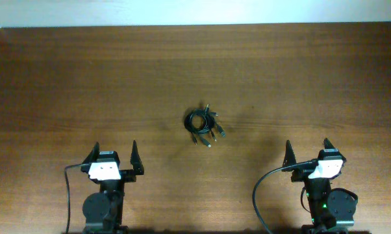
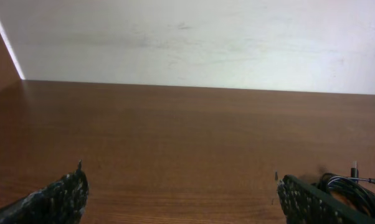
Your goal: Untangle cables
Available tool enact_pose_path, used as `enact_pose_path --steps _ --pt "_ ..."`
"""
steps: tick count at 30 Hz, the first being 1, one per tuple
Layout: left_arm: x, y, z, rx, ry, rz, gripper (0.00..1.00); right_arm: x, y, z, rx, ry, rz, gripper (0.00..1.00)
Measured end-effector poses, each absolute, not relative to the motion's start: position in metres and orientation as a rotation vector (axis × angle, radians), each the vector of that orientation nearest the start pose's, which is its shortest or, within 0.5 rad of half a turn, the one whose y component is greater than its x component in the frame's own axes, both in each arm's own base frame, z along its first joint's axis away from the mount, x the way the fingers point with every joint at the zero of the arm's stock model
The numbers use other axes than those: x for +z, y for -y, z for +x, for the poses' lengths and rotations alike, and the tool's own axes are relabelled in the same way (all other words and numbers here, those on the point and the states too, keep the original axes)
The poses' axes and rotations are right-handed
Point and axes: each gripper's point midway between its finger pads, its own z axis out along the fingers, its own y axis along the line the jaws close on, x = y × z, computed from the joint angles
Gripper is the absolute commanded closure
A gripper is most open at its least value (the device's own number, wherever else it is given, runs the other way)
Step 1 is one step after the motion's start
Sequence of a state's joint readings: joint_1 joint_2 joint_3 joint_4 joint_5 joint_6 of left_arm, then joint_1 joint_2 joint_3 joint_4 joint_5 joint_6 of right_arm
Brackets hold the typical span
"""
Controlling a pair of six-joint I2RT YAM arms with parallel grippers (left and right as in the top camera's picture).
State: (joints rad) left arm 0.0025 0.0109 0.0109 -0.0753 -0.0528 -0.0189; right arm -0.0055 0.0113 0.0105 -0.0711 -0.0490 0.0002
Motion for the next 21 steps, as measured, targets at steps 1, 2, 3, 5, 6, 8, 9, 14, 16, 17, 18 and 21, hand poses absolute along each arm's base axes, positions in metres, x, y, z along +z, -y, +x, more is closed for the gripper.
enact_pose_path --steps 1,2,3,5,6,8,9,14,16,17,18,21 --pt "0.1579 -0.0096 0.2459 0.030 -1.645 -0.058 0.01 0.1586 -0.0071 0.2462 0.036 -1.642 -0.032 0.02" --pt "0.1575 -0.0094 0.2460 0.050 -1.647 -0.034 0.01 0.1586 -0.0071 0.2462 0.036 -1.642 -0.033 0.02" --pt "0.1567 -0.0088 0.2462 0.068 -1.651 -0.010 0.01 0.1586 -0.0071 0.2462 0.036 -1.642 -0.032 0.01" --pt "0.1553 -0.0076 0.2465 0.115 -1.658 0.054 0.01 0.1586 -0.0071 0.2462 0.036 -1.642 -0.032 0.01" --pt "0.1552 -0.0076 0.2465 0.122 -1.658 0.061 0.01 0.1586 -0.0071 0.2462 0.036 -1.642 -0.032 0.02" --pt "0.1551 -0.0071 0.2465 0.128 -1.658 0.072 0.01 0.1586 -0.0071 0.2462 0.037 -1.642 -0.032 0.02" --pt "0.1551 -0.0071 0.2465 0.131 -1.658 0.076 0.01 0.1586 -0.0071 0.2462 0.036 -1.642 -0.032 0.02" --pt "0.1552 -0.0070 0.2466 0.136 -1.658 0.082 0.01 0.1586 -0.0071 0.2462 0.036 -1.642 -0.033 0.02" --pt "0.1551 -0.0070 0.2465 0.136 -1.658 0.082 0.01 0.1586 -0.0071 0.2462 0.036 -1.642 -0.032 0.02" --pt "0.1551 -0.0070 0.2465 0.136 -1.658 0.082 0.01 0.1586 -0.0071 0.2462 0.037 -1.642 -0.032 0.01" --pt "0.1551 -0.0070 0.2465 0.136 -1.658 0.082 0.01 0.1586 -0.0070 0.2462 0.036 -1.642 -0.032 0.02" --pt "0.1551 -0.0070 0.2465 0.136 -1.658 0.082 0.01 0.1586 -0.0071 0.2462 0.036 -1.642 -0.032 0.01"
